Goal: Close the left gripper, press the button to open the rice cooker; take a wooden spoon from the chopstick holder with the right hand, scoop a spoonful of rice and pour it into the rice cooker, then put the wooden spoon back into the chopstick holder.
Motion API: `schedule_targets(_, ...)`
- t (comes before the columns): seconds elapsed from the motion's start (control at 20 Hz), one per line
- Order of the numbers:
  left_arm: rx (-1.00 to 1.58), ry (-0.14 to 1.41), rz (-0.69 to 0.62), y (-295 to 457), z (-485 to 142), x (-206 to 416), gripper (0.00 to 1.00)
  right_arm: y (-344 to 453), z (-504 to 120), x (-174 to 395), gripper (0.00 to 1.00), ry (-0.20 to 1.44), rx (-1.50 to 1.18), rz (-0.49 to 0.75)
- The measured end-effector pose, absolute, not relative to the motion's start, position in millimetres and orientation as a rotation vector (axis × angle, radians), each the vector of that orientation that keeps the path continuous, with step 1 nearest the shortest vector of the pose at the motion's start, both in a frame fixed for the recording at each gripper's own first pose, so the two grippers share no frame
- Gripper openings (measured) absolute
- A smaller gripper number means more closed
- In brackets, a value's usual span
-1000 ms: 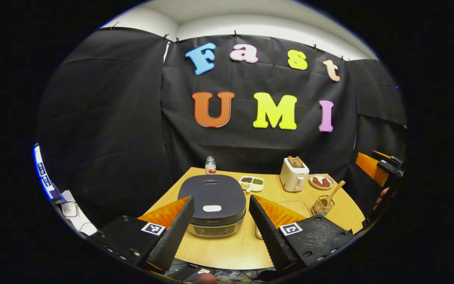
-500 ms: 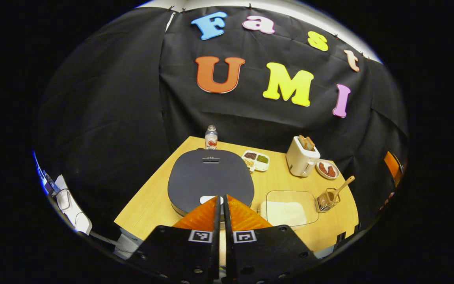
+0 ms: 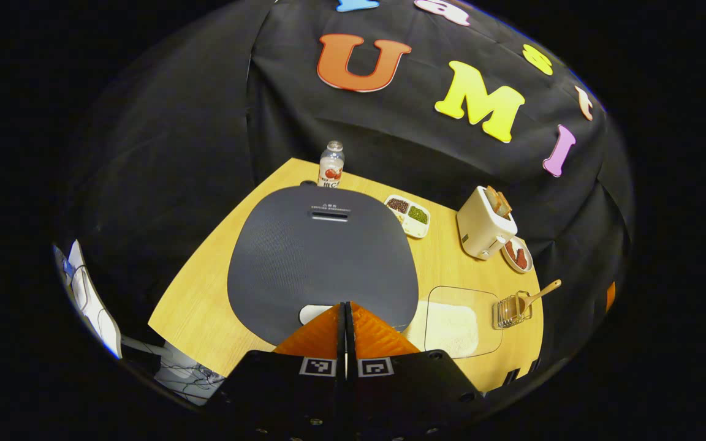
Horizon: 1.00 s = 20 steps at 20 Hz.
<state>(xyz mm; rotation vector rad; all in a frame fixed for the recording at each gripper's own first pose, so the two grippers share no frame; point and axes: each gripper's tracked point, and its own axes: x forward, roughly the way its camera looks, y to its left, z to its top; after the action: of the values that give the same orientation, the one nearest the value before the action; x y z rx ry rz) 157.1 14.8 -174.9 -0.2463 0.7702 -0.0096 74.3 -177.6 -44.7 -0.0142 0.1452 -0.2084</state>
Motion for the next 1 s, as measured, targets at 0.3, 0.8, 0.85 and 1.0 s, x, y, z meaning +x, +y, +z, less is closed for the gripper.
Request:
schedule_targets(0.3, -0.22, 0.794, 0.01, 19, -189, 162, 0.0, -195, -56, 76, 1.0, 0.178, 0.007, -0.248)
schedule_targets(0.8, -0.165, 0.769, 0.045, 16, -197, 158, 0.0, -174, -65, 78, 1.0, 0.2, 0.012, -0.202)
schedule_targets(0.85, -0.173, 0.761, 0.043, 16, -195, 156, 0.0, -174, -63, 78, 1.0, 0.197, 0.012, -0.2)
schedule_targets(1.0, -0.183, 0.726, 0.036, 16, -193, 157, 0.0, -175, -56, 76, 1.0, 0.181, 0.006, -0.205)
